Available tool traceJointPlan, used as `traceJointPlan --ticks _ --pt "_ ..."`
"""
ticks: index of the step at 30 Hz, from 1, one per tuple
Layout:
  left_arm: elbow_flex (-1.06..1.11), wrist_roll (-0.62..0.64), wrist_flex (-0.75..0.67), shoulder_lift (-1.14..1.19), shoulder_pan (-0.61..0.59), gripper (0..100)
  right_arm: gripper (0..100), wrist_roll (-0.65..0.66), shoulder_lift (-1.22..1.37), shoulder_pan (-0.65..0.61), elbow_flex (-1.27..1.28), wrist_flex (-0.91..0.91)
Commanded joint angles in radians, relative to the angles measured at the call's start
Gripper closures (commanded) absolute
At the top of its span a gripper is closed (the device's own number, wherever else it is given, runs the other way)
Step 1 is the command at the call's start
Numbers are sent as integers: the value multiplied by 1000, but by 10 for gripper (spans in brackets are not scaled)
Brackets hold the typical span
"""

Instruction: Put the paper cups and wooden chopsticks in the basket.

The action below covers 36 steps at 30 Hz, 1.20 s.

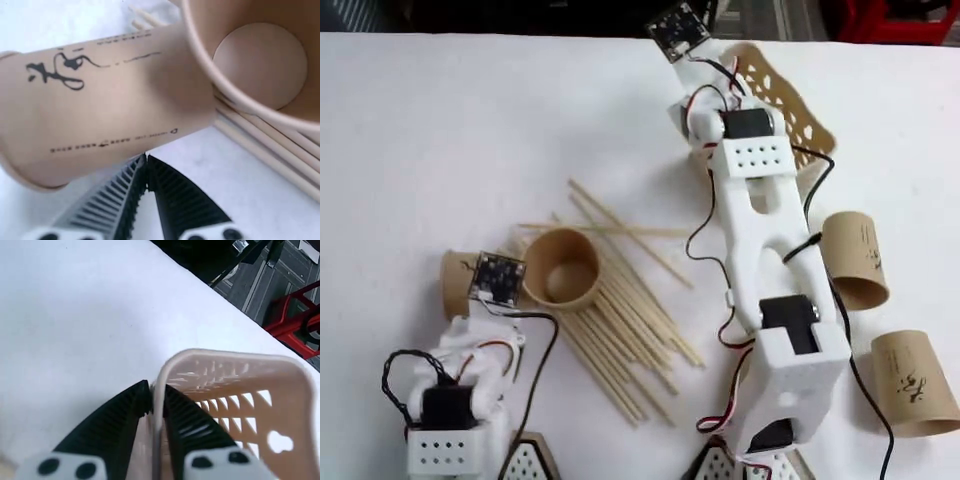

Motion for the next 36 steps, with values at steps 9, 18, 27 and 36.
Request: traceJointPlan --ticks 9,18,27,36 --pt "-5 6 5 1 8 976 979 256 -183 -151 -46 271" --pt "-5 6 5 1 8 976 965 324 -202 -182 -43 352" --pt "-5 6 5 1 8 976 709 150 -364 -111 -149 522" --pt "-5 6 5 1 8 976 752 239 -549 -54 -158 817"
